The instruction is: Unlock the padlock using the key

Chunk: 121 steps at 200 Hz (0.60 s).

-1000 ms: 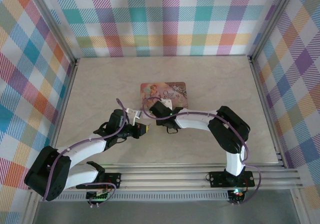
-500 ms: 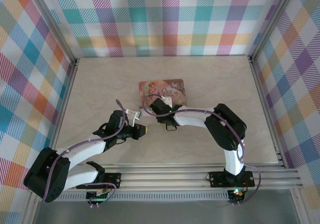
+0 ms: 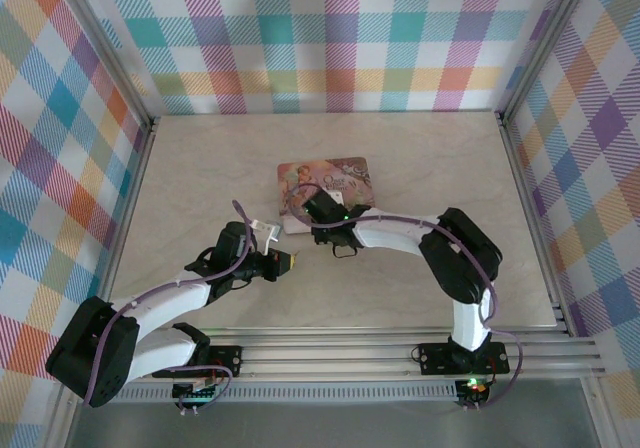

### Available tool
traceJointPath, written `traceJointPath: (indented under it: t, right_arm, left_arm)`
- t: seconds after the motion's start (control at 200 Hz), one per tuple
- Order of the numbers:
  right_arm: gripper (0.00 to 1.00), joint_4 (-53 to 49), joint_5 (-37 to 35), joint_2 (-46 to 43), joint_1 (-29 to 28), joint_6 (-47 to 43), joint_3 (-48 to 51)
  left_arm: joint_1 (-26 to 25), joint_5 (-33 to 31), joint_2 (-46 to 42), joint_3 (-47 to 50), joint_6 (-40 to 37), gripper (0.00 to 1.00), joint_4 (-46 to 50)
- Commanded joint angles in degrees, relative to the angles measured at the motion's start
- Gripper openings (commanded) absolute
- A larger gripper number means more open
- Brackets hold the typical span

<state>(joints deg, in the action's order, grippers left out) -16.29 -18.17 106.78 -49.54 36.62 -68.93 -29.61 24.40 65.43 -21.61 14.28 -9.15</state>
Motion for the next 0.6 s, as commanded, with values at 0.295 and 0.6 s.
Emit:
traceJointPath:
  t: [0.295,0.6]
  right_arm:
    - [0.00,-6.8,25.6,-9.9,5.0,-0.6,-0.6]
    - [0.00,-5.0,35.9,-11.0,7.4,1.3,-1.4]
  left_arm:
    - [-0.7,2.8,-1.7,1.2,-2.2,0.00,-9.8]
    - [-1.2,4.8,1.0,2.0,1.8,0.00,-17.5]
